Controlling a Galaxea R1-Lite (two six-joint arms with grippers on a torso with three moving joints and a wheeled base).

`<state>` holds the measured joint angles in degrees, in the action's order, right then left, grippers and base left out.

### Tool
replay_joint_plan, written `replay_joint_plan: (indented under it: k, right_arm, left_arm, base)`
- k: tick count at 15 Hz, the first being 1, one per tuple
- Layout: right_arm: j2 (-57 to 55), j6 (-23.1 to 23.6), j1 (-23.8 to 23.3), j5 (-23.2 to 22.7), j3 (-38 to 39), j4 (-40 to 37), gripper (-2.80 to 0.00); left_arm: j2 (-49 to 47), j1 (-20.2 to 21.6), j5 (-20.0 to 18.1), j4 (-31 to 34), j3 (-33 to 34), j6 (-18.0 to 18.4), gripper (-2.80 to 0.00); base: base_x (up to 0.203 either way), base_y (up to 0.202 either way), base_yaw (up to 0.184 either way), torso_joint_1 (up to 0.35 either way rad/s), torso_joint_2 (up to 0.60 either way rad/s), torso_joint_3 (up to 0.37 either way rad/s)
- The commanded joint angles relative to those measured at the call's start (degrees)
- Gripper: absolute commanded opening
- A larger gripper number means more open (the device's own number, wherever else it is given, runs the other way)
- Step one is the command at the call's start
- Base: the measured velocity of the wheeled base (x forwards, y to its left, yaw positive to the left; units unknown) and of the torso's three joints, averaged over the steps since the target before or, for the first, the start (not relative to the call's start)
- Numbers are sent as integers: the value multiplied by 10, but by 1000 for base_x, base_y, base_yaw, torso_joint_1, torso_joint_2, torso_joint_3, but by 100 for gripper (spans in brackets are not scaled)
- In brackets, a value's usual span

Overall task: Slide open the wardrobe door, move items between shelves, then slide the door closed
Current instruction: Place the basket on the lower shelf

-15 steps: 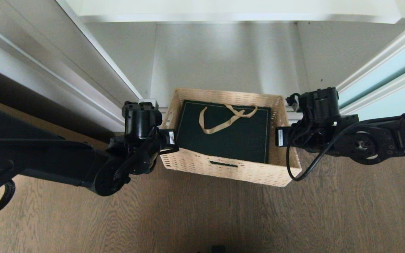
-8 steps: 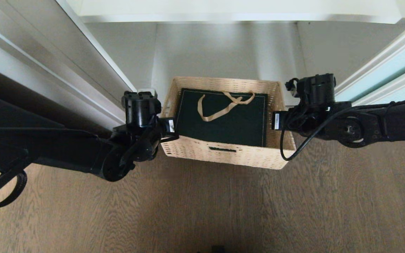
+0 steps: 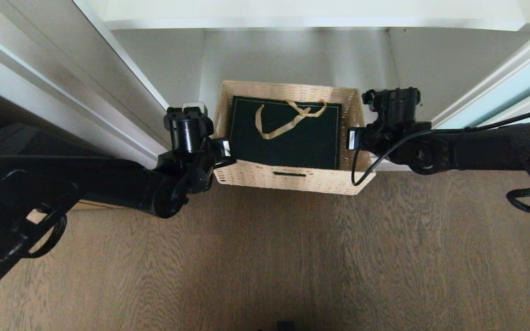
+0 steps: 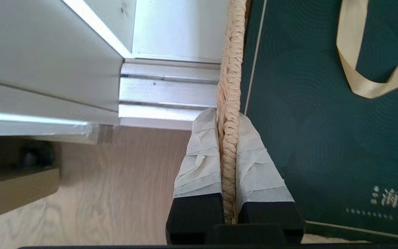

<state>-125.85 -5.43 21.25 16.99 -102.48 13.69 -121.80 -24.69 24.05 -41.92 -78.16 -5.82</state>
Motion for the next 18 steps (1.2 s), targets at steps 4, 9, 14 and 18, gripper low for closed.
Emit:
replay_joint_plan:
  k: [4, 9, 14, 18]
  right_arm:
    - [-97, 71, -6, 39, -83, 60, -280]
    - [-129, 122, -20, 58, -85, 137, -280]
    - [-118, 120, -20, 63, -81, 149, -280]
    - [-99, 121, -19, 63, -77, 147, -280]
  left_arm:
    - [-78, 14, 10, -67, -39, 15, -280]
    - [-121, 31, 11, -94, -65, 25, -280]
    - [-118, 43, 12, -130, -32, 28, -280]
    - [-94, 43, 11, -144, -21, 54, -280]
  base:
    - [0, 0, 0, 0, 0, 0]
    - [0, 0, 0, 0, 0, 0]
    - [0, 0, 0, 0, 0, 0]
    - [0, 0, 0, 0, 0, 0]
